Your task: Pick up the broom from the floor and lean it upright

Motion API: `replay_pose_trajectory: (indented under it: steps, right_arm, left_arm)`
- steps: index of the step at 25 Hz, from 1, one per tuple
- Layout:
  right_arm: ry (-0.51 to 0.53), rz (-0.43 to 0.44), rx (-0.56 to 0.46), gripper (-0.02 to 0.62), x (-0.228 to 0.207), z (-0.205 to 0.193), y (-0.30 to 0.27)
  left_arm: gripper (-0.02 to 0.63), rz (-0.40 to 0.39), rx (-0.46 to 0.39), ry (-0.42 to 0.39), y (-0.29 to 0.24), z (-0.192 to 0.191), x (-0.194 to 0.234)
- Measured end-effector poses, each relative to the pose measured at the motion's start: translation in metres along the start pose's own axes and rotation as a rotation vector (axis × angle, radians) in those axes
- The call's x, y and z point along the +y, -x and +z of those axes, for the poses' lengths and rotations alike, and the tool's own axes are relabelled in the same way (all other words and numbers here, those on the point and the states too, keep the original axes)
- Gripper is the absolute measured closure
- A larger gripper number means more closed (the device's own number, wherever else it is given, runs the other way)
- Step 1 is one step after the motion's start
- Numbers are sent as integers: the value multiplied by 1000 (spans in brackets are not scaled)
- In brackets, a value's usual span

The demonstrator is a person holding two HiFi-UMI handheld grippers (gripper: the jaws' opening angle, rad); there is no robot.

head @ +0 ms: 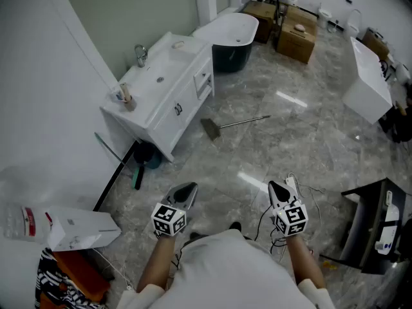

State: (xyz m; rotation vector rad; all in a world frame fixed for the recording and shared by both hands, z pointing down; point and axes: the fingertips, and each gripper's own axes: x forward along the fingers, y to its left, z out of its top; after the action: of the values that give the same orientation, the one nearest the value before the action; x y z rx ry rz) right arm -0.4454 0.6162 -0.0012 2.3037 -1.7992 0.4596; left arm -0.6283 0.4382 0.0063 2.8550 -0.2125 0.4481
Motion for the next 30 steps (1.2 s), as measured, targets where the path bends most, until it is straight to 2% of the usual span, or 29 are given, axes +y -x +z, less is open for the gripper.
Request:
replay_pose_trajectory:
  steps: [16,30]
  right_arm:
    - [-21,23,-11,595,-20,-3,5]
    - [-30,34,21,594,-76,-27,23]
  left_arm:
    - [584,2,17,0,-18,-5,-21]
    - [584,23,24,10,-58,-15,-59]
